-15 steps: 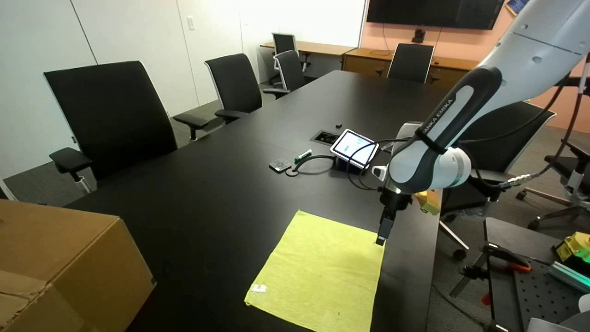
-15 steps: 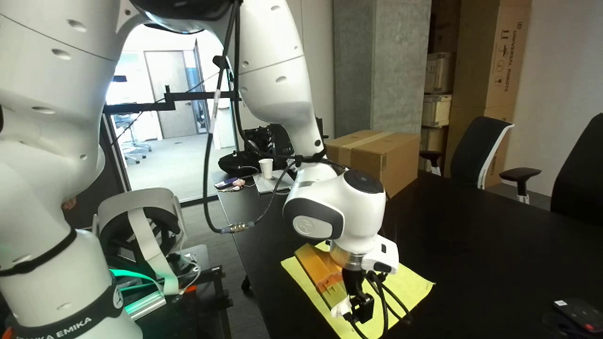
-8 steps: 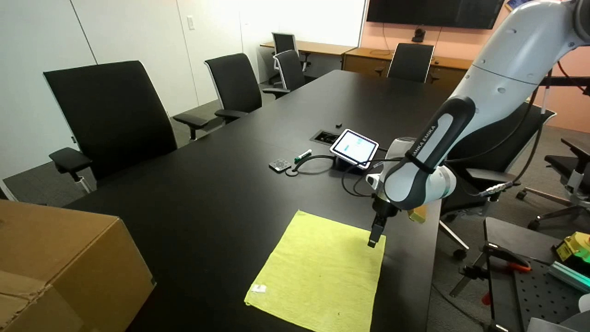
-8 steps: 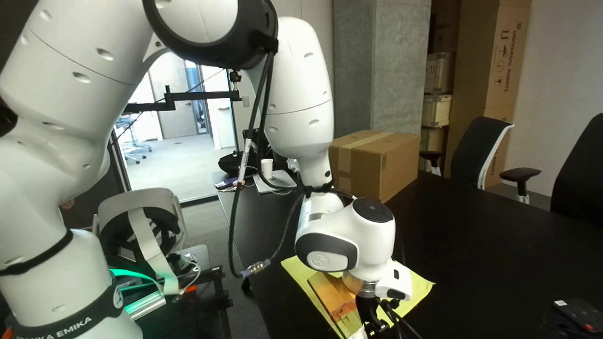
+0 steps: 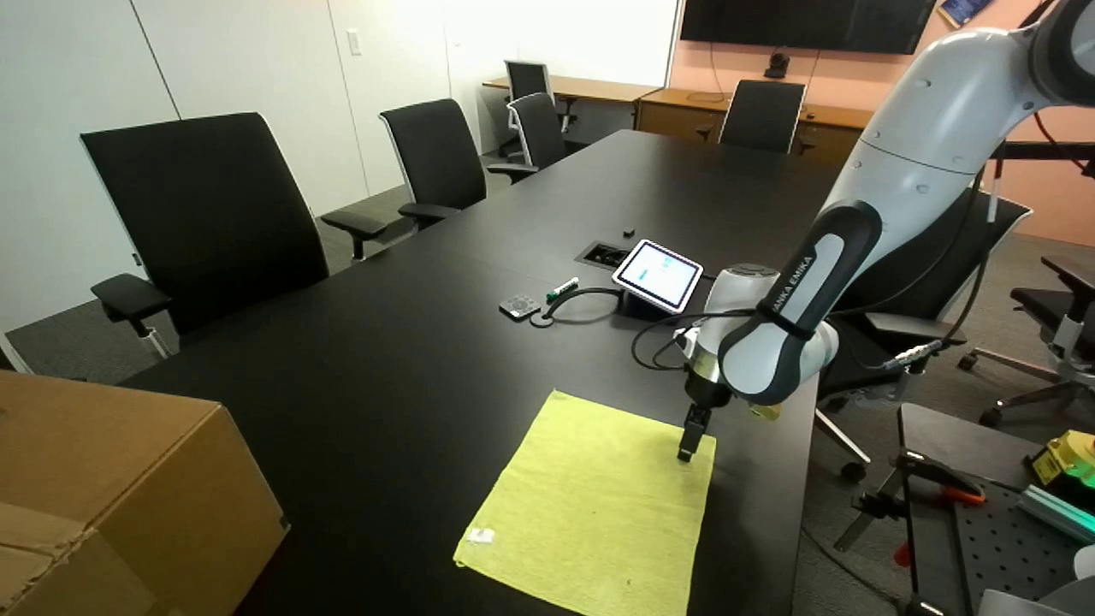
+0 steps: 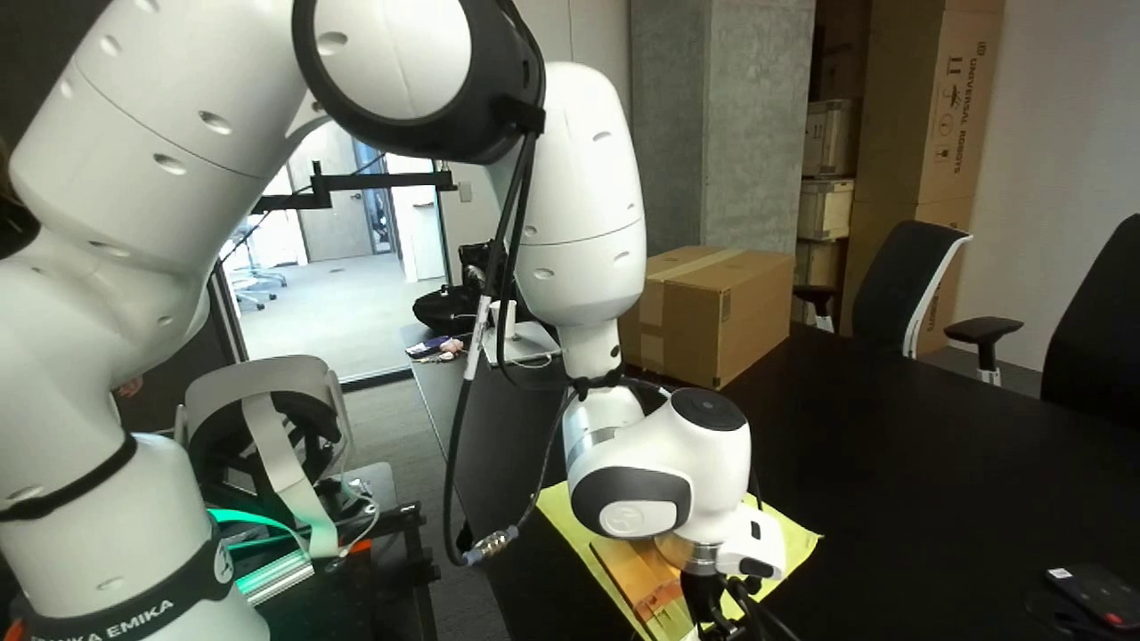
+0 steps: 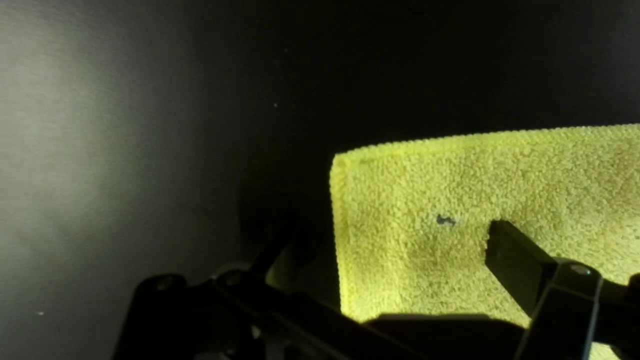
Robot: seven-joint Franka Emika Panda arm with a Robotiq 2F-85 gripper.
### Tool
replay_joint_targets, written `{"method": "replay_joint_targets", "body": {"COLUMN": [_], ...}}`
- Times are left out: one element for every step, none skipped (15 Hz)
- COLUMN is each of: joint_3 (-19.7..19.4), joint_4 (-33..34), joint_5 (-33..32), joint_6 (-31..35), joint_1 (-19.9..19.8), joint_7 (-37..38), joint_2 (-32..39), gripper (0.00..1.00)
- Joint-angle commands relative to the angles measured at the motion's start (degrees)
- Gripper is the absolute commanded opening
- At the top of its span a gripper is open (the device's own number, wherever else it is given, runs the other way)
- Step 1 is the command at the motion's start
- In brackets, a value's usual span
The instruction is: Fold the towel from bottom to top.
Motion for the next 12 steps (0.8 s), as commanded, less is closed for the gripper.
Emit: {"method": "replay_joint_targets", "body": {"joint_3": [-1.3,-1.5,-1.9,-2.0,-2.3,-2.7,-3.0,-3.2,-3.4,-3.6,-3.7,-3.8], "joint_4": [1.3,1.0,1.2,1.1,1.0,1.1,1.2,1.1,1.1,1.2,1.1,1.0], "joint_5": [-3.7,-4.3,-4.8,-5.1,-5.4,-5.7,-5.9,-6.0,-6.0,-5.9,-5.8,-5.7], "joint_6": [0.7,0.3,0.3,-0.1,-0.4,-0.6,-0.9,-1.2,-1.5,-1.7,-2.1,-2.5], "joint_1": [1.9,2.2,2.7,3.0,3.4,3.9,4.2,4.5,4.9,5.3,5.5,5.8], "joint_7": [3.9,4.5,5.0,5.4,5.9,6.4,6.8,7.2,7.6,8.0,8.4,8.8], "joint_2": [1.3,0.8,0.9,0.7,0.4,0.4,0.3,0.1,-0.2,-0.3,-0.6,-1.0], "gripper": [1.00,1.00,1.00,1.00,0.97,0.90,0.84,0.71,0.63,0.61,0.55,0.52]}}
